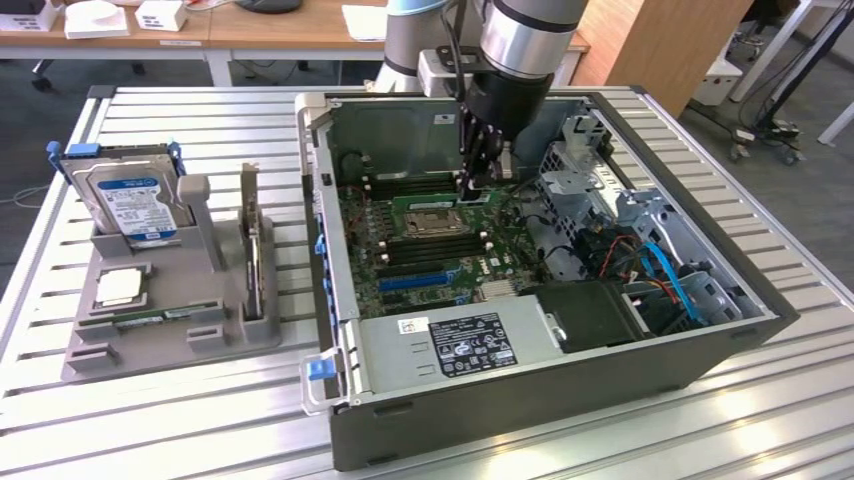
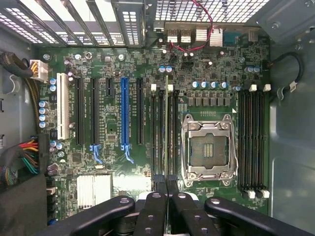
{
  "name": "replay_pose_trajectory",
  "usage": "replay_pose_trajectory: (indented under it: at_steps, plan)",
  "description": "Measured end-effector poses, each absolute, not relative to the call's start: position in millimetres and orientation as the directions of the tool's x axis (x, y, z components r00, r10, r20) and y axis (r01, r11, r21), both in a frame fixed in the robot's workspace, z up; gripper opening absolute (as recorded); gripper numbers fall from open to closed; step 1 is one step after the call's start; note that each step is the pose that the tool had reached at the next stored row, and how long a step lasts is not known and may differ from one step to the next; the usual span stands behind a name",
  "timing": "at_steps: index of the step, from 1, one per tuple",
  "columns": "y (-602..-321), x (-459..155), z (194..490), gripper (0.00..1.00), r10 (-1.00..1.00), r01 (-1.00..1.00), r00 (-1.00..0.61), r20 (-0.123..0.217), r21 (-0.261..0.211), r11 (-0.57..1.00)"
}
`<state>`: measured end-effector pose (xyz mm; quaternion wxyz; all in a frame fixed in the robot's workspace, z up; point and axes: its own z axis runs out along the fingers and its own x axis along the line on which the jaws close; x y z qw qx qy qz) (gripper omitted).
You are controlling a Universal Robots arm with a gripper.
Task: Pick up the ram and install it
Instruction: 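Insert the ram into the slot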
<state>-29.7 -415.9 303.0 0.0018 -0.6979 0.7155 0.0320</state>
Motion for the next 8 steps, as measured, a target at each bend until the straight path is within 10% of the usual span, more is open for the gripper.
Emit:
replay_pose_trajectory:
  at_steps: [8]
  plan:
    - [-416.0, -29.7, 300.7, 0.11, -0.999, -0.999, -0.026, -0.047, 0.043, 0.024]
